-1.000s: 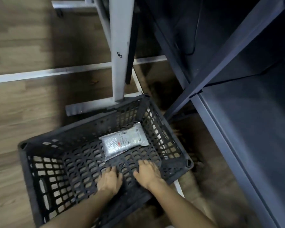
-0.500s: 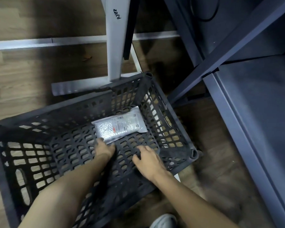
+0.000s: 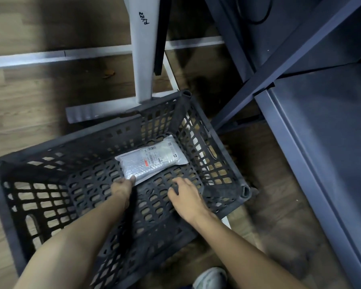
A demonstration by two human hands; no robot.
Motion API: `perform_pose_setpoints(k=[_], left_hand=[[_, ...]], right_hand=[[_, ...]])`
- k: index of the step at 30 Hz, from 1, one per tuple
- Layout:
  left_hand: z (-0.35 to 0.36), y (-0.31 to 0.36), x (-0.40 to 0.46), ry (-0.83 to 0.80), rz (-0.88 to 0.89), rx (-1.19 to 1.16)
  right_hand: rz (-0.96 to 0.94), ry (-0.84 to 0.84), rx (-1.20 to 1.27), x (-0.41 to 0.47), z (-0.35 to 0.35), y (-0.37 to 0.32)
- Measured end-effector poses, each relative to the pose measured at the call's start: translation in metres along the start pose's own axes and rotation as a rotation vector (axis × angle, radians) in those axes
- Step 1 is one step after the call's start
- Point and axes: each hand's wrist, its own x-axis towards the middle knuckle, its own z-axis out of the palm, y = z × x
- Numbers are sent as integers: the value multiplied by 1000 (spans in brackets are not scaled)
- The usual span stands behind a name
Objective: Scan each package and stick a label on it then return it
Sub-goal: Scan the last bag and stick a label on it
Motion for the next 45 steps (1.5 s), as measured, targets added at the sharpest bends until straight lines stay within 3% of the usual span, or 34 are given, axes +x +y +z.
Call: perform_pose_setpoints(k=[9, 19, 32, 38, 42, 45], left_hand=[[-35, 25, -63, -113, 16, -192], [-83, 87, -159, -162, 383, -58], [-128, 172, -327, -402, 662, -137], [-132, 206, -415, -438, 790, -212], [-111, 218, -488, -464, 884, -222], [-85, 218, -539, -583, 940, -221]], right_hand=[[-80, 76, -196, -36, -42, -18], [-127, 217, -341, -118, -100, -49], [-200, 564, -442, -243, -174, -71], [-227, 832, -400, -304, -235, -69], [-156, 982, -473, -347, -282, -55], [-60, 1026, -491, -380, -309, -35]])
